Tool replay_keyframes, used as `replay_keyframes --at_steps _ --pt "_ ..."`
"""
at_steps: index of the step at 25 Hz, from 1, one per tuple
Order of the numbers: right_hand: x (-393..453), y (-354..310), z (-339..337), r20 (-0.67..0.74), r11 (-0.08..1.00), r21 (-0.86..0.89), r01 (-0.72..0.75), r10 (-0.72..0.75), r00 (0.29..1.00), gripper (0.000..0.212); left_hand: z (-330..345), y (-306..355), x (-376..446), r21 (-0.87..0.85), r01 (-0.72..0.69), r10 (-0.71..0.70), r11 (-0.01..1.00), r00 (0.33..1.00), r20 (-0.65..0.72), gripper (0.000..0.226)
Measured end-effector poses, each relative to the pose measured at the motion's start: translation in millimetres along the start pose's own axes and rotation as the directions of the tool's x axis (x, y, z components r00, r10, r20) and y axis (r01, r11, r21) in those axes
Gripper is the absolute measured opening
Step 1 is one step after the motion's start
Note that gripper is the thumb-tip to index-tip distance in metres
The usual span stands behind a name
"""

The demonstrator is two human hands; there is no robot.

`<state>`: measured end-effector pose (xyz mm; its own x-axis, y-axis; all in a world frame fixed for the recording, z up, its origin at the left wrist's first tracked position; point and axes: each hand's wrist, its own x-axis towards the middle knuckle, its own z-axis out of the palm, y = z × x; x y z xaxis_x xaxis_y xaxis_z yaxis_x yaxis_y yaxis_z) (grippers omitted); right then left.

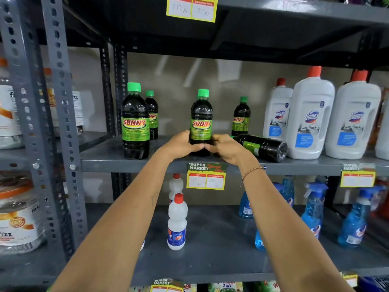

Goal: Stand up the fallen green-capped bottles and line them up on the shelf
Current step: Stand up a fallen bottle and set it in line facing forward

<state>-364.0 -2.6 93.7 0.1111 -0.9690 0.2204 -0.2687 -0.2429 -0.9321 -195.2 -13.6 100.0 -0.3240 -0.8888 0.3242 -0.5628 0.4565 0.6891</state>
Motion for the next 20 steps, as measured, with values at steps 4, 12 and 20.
replay_keyframes --at_steps 4,12,20 --pt "-2.4 -5.5 -0.3 0.006 0.998 -0.057 -0.019 0.019 1.000 0.039 6.0 -7.4 4.1 -0.088 0.001 -0.012 0.996 0.992 -0.122 0.053" --pt "-19.7 -6.9 -2.0 0.037 1.000 -0.017 0.007 -0.006 0.999 0.041 5.1 -6.9 -16.0 -0.213 -0.070 0.033 0.975 0.985 -0.170 0.058" --pt "-40.5 -14.0 0.1 0.069 1.000 -0.014 0.014 -0.013 0.998 0.043 3.6 -1.2 -42.4 -0.255 -0.097 0.047 0.962 0.980 -0.195 0.062"
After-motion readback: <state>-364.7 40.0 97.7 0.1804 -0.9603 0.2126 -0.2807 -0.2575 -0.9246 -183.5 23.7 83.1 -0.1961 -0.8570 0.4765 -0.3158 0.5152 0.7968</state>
